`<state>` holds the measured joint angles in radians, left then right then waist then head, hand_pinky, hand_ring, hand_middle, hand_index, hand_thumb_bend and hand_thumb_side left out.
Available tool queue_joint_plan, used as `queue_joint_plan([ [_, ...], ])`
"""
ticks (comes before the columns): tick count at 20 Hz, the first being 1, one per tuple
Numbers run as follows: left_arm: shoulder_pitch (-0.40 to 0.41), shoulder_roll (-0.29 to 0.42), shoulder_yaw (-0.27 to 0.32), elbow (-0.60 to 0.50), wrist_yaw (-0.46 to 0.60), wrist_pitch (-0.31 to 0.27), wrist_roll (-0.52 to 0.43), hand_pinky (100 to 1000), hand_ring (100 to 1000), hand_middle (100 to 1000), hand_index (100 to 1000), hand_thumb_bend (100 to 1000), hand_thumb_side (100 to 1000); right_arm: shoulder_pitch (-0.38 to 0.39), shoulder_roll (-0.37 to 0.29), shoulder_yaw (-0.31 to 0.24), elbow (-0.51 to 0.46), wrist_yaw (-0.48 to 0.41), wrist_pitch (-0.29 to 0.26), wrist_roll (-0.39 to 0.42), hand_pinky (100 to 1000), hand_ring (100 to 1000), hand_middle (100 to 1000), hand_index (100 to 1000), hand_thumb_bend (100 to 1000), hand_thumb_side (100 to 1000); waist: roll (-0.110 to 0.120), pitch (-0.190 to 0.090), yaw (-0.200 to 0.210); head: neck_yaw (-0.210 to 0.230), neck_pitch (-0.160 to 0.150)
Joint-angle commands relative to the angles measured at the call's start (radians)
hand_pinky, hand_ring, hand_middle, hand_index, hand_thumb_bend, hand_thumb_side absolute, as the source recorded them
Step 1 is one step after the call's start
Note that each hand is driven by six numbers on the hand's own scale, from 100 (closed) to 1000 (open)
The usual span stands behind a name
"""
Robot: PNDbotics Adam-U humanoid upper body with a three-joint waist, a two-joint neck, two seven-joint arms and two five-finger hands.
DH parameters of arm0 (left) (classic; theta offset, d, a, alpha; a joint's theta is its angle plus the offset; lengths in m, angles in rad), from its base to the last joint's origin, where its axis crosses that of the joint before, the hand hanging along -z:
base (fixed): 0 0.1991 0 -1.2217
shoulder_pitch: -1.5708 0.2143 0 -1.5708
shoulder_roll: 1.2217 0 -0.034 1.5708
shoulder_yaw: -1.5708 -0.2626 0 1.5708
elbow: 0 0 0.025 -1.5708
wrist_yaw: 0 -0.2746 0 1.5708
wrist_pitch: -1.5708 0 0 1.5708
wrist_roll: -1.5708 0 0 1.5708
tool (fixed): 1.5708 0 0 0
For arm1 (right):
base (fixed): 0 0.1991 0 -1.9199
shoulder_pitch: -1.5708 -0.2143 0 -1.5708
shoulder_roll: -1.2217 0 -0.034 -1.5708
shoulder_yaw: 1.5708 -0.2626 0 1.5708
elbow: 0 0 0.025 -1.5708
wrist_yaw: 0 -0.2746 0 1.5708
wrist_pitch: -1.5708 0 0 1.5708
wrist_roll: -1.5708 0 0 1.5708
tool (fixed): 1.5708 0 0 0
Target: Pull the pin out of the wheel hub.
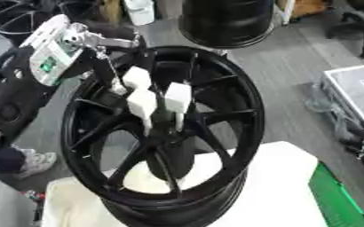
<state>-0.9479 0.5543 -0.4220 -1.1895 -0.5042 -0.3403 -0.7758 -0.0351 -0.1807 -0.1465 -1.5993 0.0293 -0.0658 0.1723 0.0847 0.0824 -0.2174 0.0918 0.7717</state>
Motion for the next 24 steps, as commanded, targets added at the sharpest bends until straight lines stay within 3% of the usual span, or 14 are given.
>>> queue_joint_plan([
  [1,-0.032,0.036,0.019,-0.016,0.027,-0.073,-0.09,684,476,195,328,299,100,-0.009,-0.012,0.001,-0.008,-0.004,-0.001,0.002,872,809,875,1000,100,794,-0.003,-0.012,0.002,-0.001,-0.002],
  [9,-0.053,0.143,0.062,-0.107,0.157,0.0,-0.131,686,477,191,328,318,100,-0.002,-0.016,-0.005,-0.004,-0.002,0.001,-0.003,872,809,874,1000,100,795,-0.001,-0.019,0.017,-0.008,-0.002],
  [15,-0.035,0.279,0.142,-0.205,0.255,0.063,-0.131,695,483,201,338,339,100,0.007,-0.021,-0.014,-0.002,0.001,0.001,-0.011,872,809,874,1000,100,794,0.003,-0.03,0.039,-0.015,-0.002],
  [18,0.057,0.395,0.23,-0.26,0.261,0.101,-0.102,701,494,217,353,347,100,0.016,-0.023,-0.021,-0.001,0.003,0.002,-0.017,872,809,874,1000,100,793,0.005,-0.038,0.059,-0.021,-0.002],
  [20,0.172,0.461,0.288,-0.28,0.253,0.128,-0.072,698,498,228,365,343,100,0.019,-0.022,-0.024,-0.001,0.005,0.002,-0.02,872,809,874,1000,100,791,0.003,-0.042,0.065,-0.019,-0.002],
  [24,0.382,0.513,0.38,-0.226,0.201,0.175,-0.018,697,509,258,394,348,100,0.017,-0.017,-0.027,0.0,0.006,0.002,-0.025,872,809,874,1000,100,790,-0.003,-0.04,0.061,-0.005,-0.002],
])
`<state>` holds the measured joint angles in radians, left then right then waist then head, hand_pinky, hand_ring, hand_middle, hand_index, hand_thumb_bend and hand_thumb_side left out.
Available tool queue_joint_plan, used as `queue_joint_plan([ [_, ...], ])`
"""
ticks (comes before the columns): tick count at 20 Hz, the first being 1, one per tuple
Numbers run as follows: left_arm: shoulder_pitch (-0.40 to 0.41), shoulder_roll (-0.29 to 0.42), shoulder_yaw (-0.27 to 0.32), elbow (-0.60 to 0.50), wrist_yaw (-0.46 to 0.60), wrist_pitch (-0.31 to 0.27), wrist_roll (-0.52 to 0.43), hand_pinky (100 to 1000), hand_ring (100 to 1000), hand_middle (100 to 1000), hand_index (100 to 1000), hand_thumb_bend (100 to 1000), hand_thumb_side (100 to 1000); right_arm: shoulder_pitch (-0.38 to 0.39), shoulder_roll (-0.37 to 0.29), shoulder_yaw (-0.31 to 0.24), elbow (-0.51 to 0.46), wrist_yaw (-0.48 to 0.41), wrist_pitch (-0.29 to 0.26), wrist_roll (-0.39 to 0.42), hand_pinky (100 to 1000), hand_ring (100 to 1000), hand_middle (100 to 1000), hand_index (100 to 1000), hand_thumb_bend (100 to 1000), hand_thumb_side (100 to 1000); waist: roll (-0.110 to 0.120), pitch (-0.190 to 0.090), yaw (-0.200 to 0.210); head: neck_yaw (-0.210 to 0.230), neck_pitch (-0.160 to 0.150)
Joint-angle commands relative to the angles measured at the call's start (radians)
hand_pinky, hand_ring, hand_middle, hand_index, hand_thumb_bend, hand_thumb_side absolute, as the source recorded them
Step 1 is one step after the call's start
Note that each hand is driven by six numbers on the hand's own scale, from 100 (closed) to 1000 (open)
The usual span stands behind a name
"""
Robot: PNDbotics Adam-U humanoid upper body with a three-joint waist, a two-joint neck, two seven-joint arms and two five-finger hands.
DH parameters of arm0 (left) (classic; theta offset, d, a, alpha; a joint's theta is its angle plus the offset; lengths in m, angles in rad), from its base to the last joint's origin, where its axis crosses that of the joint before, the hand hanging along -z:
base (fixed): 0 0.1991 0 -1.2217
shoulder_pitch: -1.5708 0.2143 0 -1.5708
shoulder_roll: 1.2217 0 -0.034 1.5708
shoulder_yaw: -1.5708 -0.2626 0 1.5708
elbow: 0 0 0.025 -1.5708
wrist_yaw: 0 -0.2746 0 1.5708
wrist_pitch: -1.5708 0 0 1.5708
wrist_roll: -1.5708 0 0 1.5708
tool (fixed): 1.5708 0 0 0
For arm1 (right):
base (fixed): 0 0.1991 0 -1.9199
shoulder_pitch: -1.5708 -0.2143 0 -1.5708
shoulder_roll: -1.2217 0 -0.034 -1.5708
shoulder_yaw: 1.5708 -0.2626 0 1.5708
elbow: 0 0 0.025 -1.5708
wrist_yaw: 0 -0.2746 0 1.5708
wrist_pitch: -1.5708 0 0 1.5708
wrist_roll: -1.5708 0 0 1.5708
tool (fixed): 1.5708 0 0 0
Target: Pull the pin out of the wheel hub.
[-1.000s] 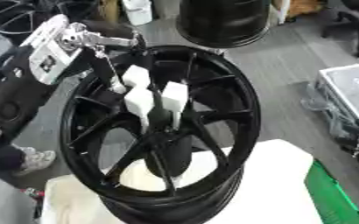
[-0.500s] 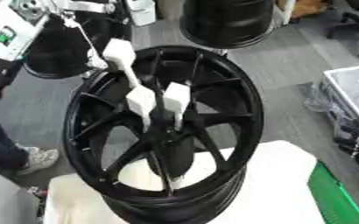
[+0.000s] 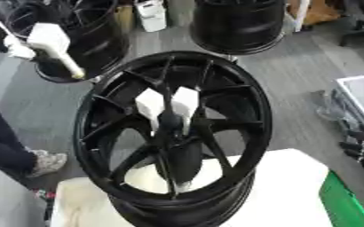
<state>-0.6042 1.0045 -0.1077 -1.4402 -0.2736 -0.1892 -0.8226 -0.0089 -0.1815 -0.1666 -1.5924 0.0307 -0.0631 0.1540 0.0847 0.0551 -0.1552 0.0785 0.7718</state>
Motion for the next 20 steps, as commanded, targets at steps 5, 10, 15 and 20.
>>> queue_joint_plan([
  [5,0.13,-0.017,0.125,0.273,-0.154,0.066,0.136,723,642,561,675,581,118,-0.013,-0.012,-0.005,-0.007,0.003,-0.002,-0.005,873,810,874,1000,100,789,-0.014,-0.008,-0.008,0.012,-0.002],
  [10,0.171,-0.171,0.167,0.403,-0.124,0.085,0.462,783,806,822,937,883,485,-0.017,-0.005,-0.005,-0.008,-0.002,-0.004,-0.004,873,810,875,1000,100,792,-0.023,0.004,-0.014,0.011,-0.002],
  [15,0.295,-0.331,0.228,0.253,0.069,0.096,0.656,763,808,822,951,883,564,-0.021,0.002,-0.009,-0.009,-0.005,-0.004,-0.008,873,810,874,1000,100,790,-0.03,0.011,-0.007,0.007,-0.002],
  [20,0.428,-0.523,0.326,-0.054,0.185,0.136,0.795,701,711,698,851,733,578,-0.025,0.008,-0.01,-0.01,-0.008,-0.004,-0.009,873,810,874,1000,100,793,-0.038,0.02,0.007,0.007,-0.002],
])
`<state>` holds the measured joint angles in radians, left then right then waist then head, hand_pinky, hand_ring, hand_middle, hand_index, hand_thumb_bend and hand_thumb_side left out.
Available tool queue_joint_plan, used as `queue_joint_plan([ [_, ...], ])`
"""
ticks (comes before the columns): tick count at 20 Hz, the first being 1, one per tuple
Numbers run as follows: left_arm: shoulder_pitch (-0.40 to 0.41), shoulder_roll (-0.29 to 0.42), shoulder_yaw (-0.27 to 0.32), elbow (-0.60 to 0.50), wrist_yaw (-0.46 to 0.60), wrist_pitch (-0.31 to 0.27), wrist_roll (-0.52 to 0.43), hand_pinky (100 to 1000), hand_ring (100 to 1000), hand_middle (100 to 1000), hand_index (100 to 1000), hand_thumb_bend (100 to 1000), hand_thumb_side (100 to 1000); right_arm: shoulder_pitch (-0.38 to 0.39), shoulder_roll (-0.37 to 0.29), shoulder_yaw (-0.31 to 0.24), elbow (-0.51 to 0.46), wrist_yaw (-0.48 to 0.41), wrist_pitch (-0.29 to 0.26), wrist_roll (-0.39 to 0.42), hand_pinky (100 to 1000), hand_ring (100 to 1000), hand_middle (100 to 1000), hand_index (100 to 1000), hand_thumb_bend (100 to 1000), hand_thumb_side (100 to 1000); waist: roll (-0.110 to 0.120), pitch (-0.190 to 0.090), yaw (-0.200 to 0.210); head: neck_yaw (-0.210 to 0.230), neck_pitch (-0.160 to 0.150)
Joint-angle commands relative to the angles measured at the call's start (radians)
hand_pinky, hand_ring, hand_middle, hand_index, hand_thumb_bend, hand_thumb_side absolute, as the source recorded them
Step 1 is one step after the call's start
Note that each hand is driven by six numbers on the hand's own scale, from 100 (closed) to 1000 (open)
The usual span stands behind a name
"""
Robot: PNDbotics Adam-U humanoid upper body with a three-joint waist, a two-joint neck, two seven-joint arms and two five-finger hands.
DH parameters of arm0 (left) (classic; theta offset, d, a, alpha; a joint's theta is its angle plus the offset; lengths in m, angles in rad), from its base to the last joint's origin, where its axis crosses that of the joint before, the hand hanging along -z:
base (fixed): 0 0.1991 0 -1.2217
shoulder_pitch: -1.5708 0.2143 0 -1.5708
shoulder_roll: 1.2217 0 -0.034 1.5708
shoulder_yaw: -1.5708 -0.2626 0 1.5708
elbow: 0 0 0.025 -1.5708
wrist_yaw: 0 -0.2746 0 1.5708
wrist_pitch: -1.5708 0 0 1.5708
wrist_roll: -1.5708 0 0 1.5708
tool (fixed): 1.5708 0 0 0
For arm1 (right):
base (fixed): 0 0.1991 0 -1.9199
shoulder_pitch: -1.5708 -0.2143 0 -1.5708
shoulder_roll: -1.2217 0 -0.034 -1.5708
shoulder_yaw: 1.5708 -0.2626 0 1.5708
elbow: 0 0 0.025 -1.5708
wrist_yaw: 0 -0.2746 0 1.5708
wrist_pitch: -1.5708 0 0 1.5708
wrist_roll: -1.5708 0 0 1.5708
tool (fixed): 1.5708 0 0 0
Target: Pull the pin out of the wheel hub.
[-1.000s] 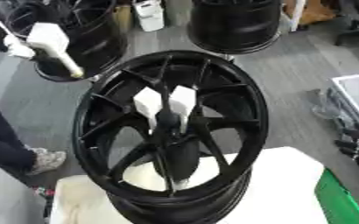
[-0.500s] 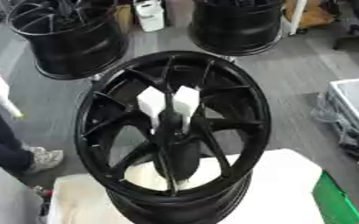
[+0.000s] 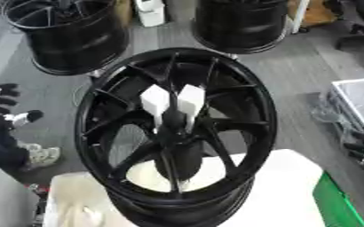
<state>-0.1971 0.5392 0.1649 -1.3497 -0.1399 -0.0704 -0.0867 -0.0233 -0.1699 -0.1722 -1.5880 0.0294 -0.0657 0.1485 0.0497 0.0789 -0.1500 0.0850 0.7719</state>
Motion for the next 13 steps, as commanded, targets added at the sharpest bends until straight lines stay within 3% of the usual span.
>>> queue_joint_plan([
  [1,0.044,-0.107,0.071,-0.202,0.078,0.028,0.082,693,700,689,844,716,583,-0.012,-0.002,-0.004,-0.014,-0.007,-0.001,-0.003,873,810,874,1000,100,794,-0.005,-0.001,0.004,0.003,-0.002],
  [7,0.105,-0.356,0.137,-0.387,0.201,0.092,0.16,678,663,656,825,695,593,-0.015,0.003,-0.004,-0.013,-0.01,-0.002,-0.003,873,810,874,1000,100,796,-0.016,0.009,0.021,0.008,-0.002],
  [13,0.1,-0.399,0.128,-0.388,0.22,0.13,0.192,665,631,626,805,674,590,-0.022,0.004,-0.004,-0.015,-0.012,-0.003,-0.005,872,810,874,1000,100,791,-0.019,0.015,0.018,0.012,-0.002],
])
